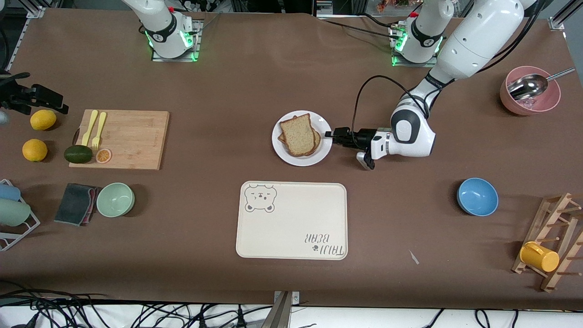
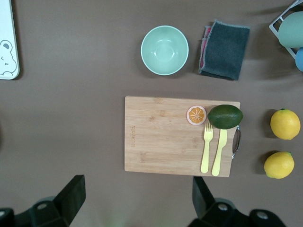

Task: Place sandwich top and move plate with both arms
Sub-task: 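Lower the left gripper onto the white plate's rim, then close the left gripper on the plate rim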

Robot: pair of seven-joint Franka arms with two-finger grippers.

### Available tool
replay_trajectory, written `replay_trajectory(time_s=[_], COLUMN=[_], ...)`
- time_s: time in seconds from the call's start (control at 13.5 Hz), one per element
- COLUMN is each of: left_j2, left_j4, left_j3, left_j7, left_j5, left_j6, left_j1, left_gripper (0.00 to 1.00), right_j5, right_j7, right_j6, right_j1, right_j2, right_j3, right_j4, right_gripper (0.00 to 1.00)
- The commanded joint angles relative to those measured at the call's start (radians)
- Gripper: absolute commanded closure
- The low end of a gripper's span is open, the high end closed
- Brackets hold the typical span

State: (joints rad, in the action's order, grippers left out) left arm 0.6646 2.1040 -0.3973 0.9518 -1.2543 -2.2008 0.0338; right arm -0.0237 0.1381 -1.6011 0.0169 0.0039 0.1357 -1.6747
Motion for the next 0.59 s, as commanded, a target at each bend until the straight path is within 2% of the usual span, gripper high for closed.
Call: replay_trajectory(time_s=[0.0, 0.52], left_j2=[0.015, 0.024], left_j4=[-0.022, -0.024], left_j3=[-0.003, -0.005], left_j7=[0.025, 0.025], left_j5=[-0.014, -0.017], left_j6=[-0.008, -0.013], left_j1=[-0.006, -0.022], left_gripper=[0.67, 0.67], right_j5=[0.01, 0.01], right_j7=[0.001, 0.001], right_j6=[0.007, 0.012], right_j1=[-0.005, -0.005], right_j2=[-0.016, -0.016], right_j3=[-0.002, -0.002], right_j4=[-0.003, -0.003], right_gripper=[0.0, 0.0])
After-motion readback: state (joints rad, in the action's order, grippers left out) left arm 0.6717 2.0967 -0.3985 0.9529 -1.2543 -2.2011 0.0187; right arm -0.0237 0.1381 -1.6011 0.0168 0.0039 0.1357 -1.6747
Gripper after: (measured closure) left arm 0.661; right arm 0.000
